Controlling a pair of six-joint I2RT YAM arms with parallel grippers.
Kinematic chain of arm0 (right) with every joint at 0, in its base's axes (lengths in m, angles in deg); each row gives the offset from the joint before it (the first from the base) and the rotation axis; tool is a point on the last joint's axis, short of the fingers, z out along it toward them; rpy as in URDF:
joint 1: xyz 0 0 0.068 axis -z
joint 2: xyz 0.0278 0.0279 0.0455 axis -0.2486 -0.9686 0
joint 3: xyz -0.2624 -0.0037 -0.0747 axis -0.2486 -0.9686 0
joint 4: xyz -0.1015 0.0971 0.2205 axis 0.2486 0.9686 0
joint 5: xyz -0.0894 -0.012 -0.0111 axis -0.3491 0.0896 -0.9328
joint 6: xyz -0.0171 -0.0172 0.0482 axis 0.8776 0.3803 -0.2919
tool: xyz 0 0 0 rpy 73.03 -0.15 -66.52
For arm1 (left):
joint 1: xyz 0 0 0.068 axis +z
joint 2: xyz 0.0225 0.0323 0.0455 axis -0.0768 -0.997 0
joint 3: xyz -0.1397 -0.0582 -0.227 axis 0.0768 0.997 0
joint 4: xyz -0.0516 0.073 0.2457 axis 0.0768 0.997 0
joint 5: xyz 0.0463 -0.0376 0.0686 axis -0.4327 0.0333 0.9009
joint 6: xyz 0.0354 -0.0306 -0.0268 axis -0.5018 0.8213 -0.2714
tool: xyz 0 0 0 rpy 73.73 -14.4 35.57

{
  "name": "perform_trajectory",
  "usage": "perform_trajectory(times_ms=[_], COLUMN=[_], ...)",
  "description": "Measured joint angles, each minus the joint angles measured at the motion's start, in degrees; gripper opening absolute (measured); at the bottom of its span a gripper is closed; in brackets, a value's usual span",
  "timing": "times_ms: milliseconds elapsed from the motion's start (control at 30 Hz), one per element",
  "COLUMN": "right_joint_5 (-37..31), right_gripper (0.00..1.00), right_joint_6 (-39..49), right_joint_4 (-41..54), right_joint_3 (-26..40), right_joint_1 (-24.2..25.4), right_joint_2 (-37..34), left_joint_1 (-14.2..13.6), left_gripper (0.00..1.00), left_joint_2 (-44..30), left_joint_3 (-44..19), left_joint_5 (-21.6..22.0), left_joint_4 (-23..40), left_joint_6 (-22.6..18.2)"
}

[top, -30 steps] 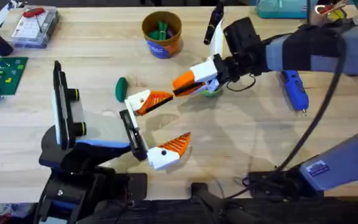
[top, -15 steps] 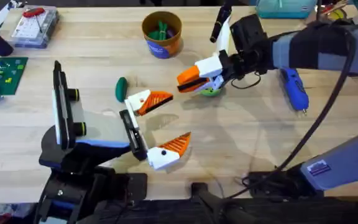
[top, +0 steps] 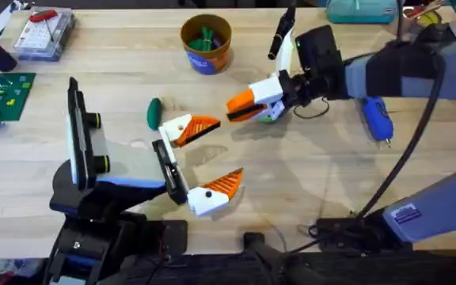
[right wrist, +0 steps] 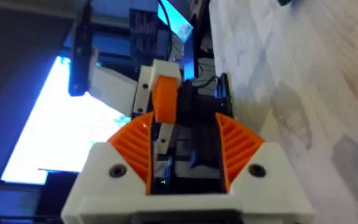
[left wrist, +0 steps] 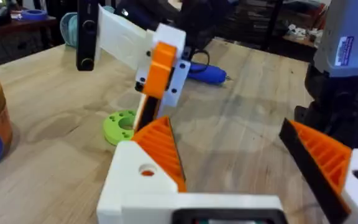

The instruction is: Pick up the gripper from the table and insert it into the empty holder that is missing its gripper. Then pick up a screw, insert it into the mounting hole, and use the screwdriver to tighten it. Finally, clean up the table by picking up the vegetable and placing it into the bucket.

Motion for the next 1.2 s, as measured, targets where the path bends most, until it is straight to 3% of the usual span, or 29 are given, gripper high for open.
perform_trajectory(times_ms=[267, 367, 667, 1200], right_joint_5=[0.0, -0.9, -2.6, -5.9], right_gripper=[0.497, 0.497, 0.497, 0.497], right_joint_6=[-27.5, -39.1, -60.1, -65.7], right_joint_4=[-45.5, -55.7, -66.7, -67.6], right_joint_3=[-8.1, -8.9, -16.5, -17.1], right_joint_1=[0.0, 0.0, 0.0, -5.3], right_joint_2=[0.2, 1.0, 1.3, 1.3], left_joint_1=[0.0, 0.0, 0.0, 0.0], left_gripper=[0.991, 0.991, 0.991, 0.991], left_joint_2=[0.0, 0.0, 0.0, 0.0], left_joint_3=[0.0, 0.0, 0.0, 0.0], left_joint_5=[0.0, 0.0, 0.0, 0.0], left_joint_4=[0.0, 0.0, 0.0, 0.0], left_joint_6=[0.0, 0.0, 0.0, 0.0])
